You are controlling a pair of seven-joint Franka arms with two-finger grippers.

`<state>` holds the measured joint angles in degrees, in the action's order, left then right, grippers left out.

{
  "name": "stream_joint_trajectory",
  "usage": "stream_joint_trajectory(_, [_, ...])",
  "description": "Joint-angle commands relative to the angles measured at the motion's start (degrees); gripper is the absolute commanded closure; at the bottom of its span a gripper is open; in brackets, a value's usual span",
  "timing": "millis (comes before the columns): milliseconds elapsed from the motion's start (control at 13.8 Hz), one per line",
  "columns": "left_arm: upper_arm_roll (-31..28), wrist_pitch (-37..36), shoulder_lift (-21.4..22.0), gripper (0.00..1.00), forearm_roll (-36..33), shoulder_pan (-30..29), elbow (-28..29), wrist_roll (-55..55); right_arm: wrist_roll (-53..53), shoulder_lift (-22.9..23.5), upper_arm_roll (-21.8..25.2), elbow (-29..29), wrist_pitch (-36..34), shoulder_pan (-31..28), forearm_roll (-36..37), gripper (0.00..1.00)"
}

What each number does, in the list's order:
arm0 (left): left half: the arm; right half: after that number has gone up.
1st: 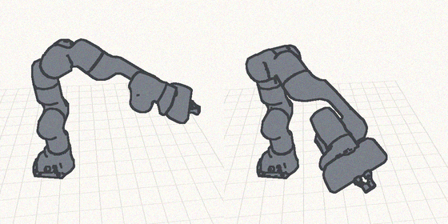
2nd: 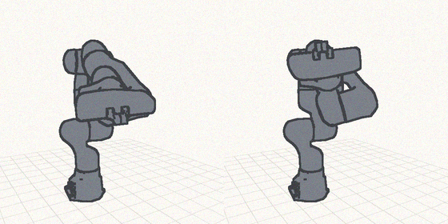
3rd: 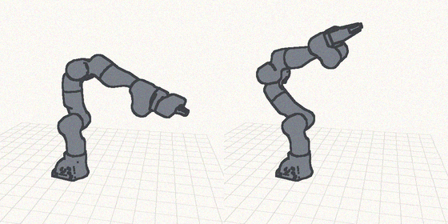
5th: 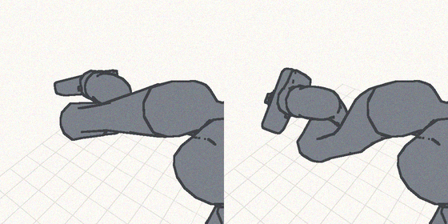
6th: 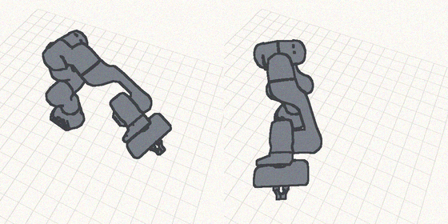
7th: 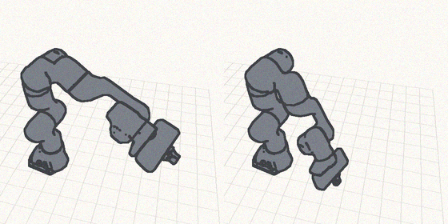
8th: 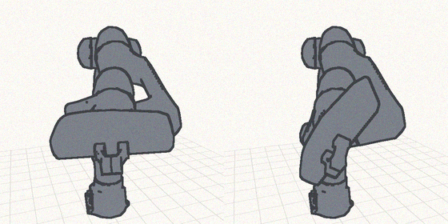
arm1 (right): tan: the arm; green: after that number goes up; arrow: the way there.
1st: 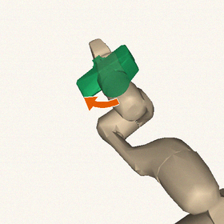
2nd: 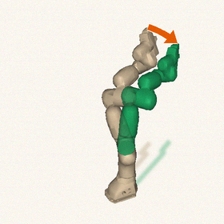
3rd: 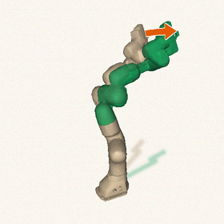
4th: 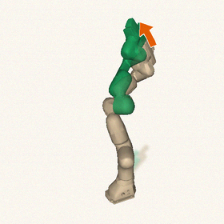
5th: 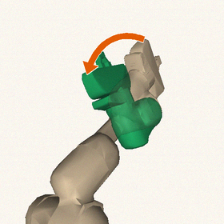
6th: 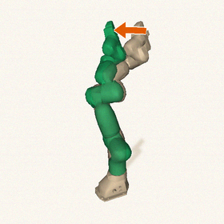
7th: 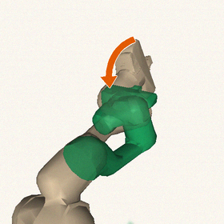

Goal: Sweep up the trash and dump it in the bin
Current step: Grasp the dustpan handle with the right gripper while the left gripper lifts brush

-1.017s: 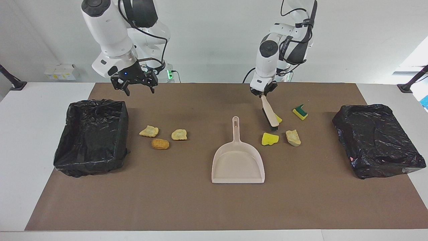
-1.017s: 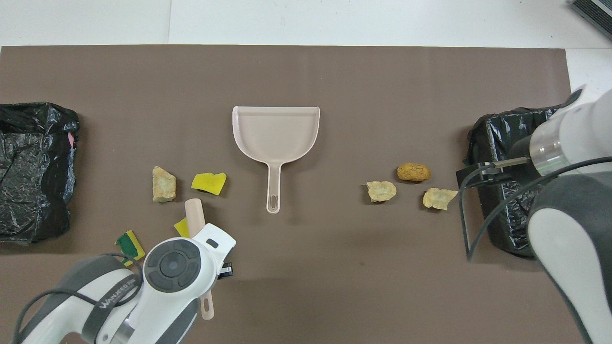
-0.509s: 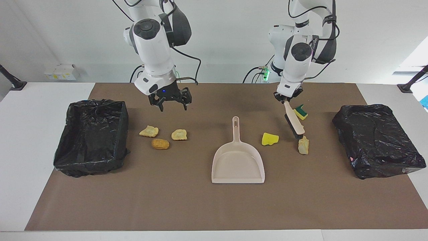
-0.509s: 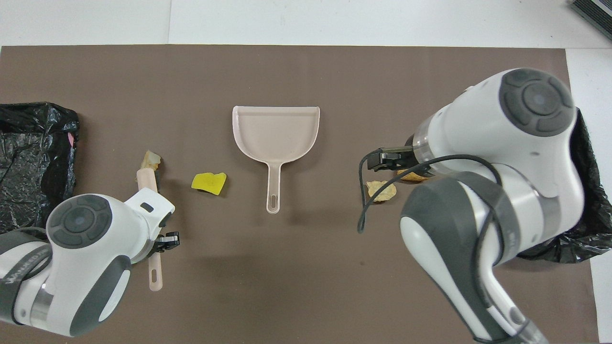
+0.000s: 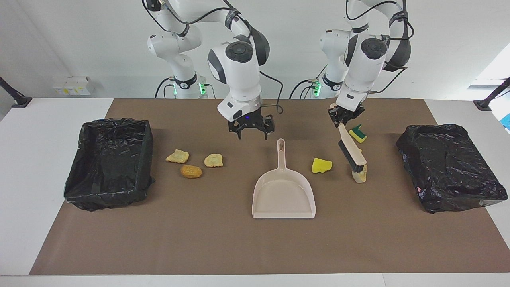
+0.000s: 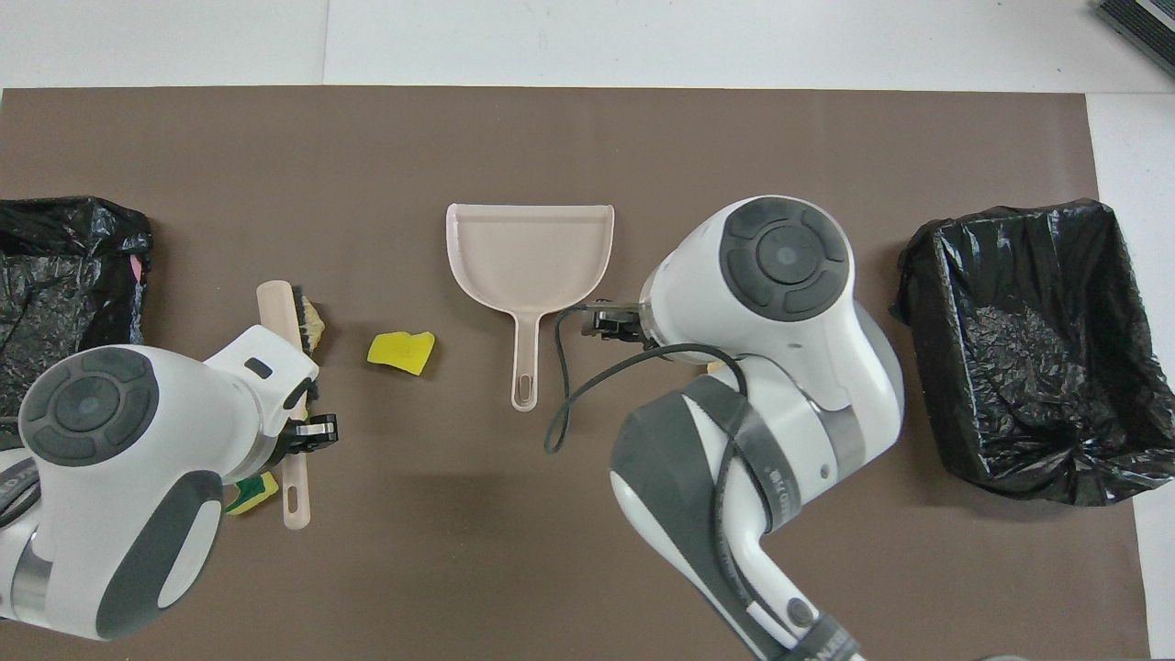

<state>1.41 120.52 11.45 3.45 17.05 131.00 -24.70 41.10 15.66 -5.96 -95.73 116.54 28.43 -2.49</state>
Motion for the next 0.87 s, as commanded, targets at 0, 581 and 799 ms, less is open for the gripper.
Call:
stream_joint_trajectory(0, [0.7, 9.3, -6.3, 1.0, 8.2, 0.2, 0.0, 1.1, 6.5, 5.0, 0.4, 3.9, 2.1, 3.8, 2.7, 0.0])
stream_joint_trajectory(581, [0.3, 4.4, -10.2, 1.0, 17.4, 1.5, 1.0, 1.4, 12.3, 11.1, 0.2, 4.3, 11.8, 6.8, 10.2, 0.13])
stream_joint_trajectory(799, [0.2, -4.5, -6.7, 1.0, 10.9, -2.1, 0.3, 1.4, 11.6, 12.9, 0.2, 4.1, 12.3, 8.2, 10.6, 0.35])
